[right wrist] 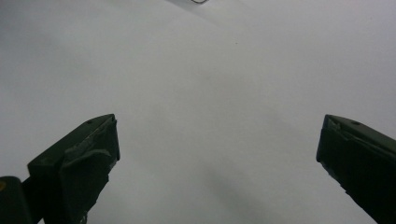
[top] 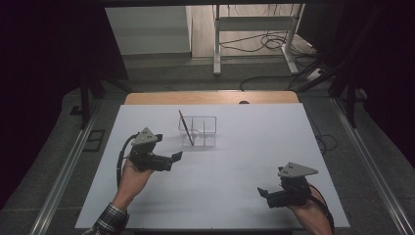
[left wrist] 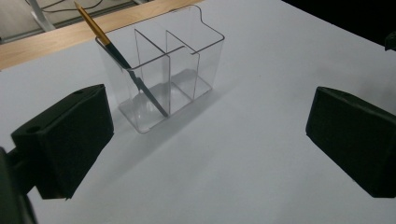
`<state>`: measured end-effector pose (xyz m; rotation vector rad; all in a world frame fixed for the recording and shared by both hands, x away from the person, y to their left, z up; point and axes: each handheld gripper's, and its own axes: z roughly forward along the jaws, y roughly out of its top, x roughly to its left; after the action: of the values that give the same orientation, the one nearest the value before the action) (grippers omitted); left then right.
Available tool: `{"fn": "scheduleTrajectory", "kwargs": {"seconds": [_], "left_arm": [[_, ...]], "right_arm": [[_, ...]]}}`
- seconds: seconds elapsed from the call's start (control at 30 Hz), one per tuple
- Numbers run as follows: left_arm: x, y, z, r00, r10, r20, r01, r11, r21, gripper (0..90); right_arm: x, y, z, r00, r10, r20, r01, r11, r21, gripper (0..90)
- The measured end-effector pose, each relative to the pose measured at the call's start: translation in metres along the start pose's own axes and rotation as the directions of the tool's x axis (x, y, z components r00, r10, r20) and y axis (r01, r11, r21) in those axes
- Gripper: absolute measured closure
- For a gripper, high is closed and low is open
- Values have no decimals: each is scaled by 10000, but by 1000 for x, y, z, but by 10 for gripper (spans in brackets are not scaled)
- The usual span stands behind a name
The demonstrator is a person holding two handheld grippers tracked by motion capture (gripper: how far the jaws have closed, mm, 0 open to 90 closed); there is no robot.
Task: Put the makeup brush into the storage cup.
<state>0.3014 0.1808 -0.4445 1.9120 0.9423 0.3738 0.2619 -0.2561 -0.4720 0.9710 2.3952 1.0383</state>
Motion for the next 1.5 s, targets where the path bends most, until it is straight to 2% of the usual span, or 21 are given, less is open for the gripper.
{"fn": "scheduleTrajectory", "kwargs": {"seconds": [0.3, 0.53, 0.87, 1.5], "left_arm": [[-4, -4, -5, 10000, -11, -35, 11, 10000, 12, 11], [-4, -11, -11, 9998, -200, -83, 199, 9998, -41, 11], [-9, -19, -19, 9998, -23, -206, 24, 10000, 45, 12], [-21, -32, -34, 9998, -155, -141, 152, 9998, -158, 12]], "right_arm": [[1, 0, -1, 10000, -17, 79, 18, 9999, -116, 0], [2, 1, -2, 10000, -25, 70, 26, 9999, -165, 0], [2, 1, -3, 9999, -107, 130, 110, 9997, -199, 0], [3, 1, -4, 9999, -65, 145, 68, 9998, -174, 0]]}}
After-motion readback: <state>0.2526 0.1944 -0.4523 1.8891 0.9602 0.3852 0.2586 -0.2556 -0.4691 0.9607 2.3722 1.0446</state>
